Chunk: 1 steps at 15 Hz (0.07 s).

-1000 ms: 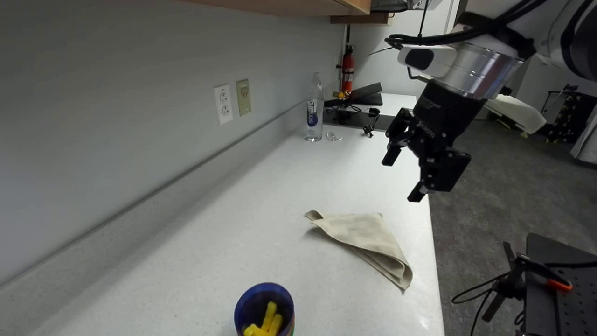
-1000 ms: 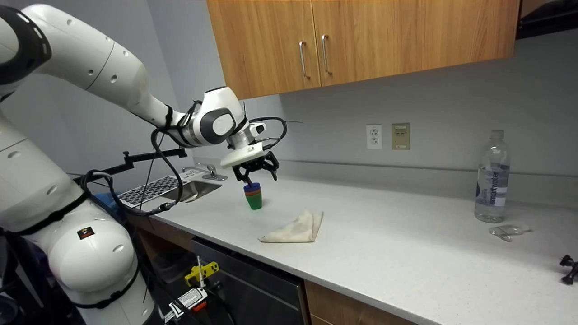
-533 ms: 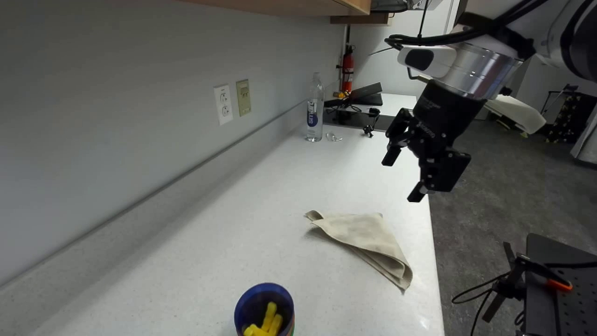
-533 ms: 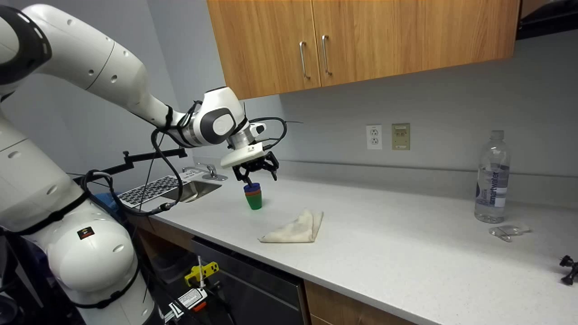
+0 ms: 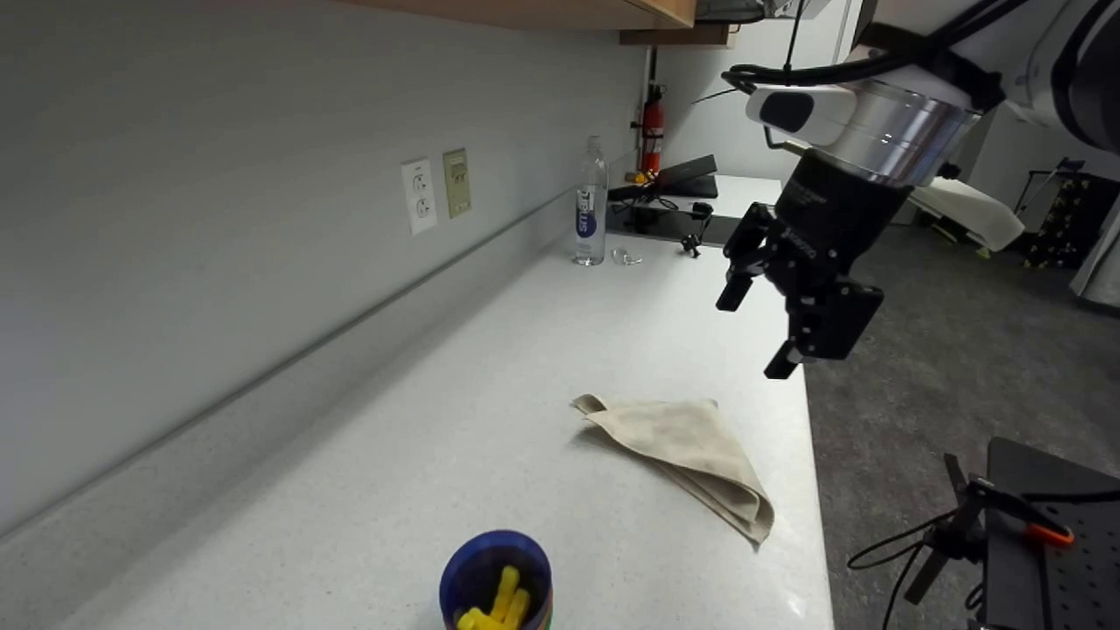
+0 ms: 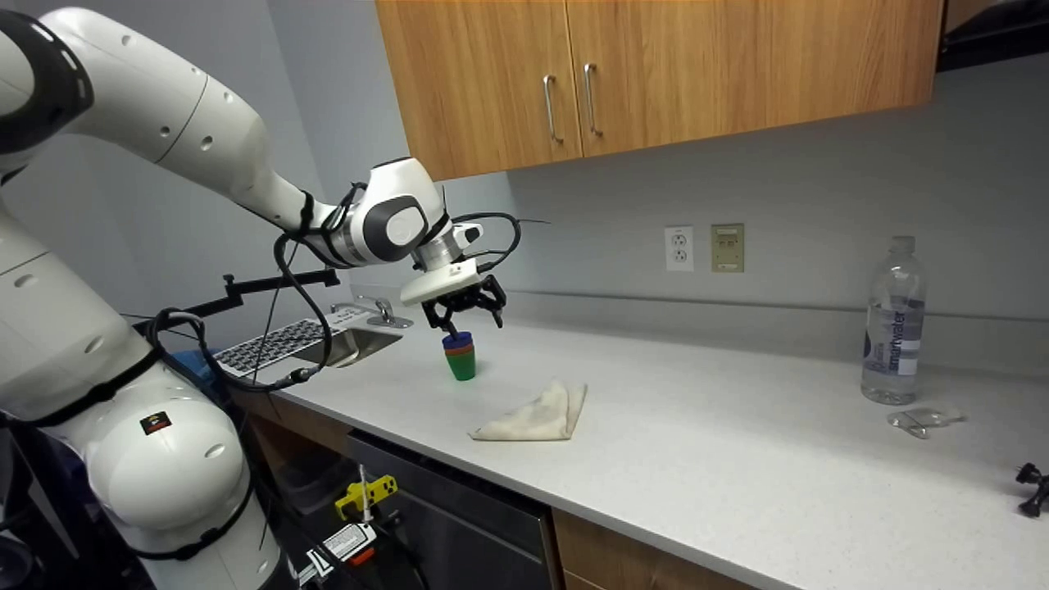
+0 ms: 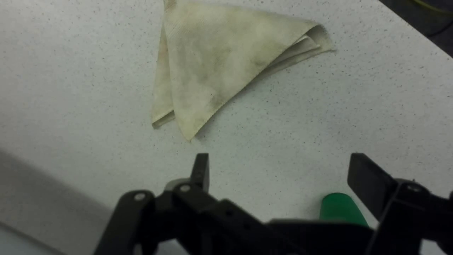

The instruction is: Fold the white towel

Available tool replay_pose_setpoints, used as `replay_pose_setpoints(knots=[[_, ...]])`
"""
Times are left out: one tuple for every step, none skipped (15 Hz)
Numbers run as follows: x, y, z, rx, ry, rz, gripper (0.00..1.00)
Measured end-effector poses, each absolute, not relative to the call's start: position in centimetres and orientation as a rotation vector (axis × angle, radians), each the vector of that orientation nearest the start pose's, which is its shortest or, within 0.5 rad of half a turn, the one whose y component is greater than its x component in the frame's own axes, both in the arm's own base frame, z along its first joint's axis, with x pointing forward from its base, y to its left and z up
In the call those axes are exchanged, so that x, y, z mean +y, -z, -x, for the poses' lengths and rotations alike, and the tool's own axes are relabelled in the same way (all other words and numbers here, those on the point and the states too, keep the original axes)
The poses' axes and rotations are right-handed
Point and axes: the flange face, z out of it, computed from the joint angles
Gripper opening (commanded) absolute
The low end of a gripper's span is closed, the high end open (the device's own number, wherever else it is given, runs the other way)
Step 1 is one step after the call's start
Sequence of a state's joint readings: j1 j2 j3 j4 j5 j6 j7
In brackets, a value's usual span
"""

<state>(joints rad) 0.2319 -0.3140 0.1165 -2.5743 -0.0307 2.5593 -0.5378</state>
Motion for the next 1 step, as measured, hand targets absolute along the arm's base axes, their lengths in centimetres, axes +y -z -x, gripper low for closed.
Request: replay_pose_setpoints(knots=[[15.24,-40.11,-41.85,-1.401,0.466,2.868,1.0]])
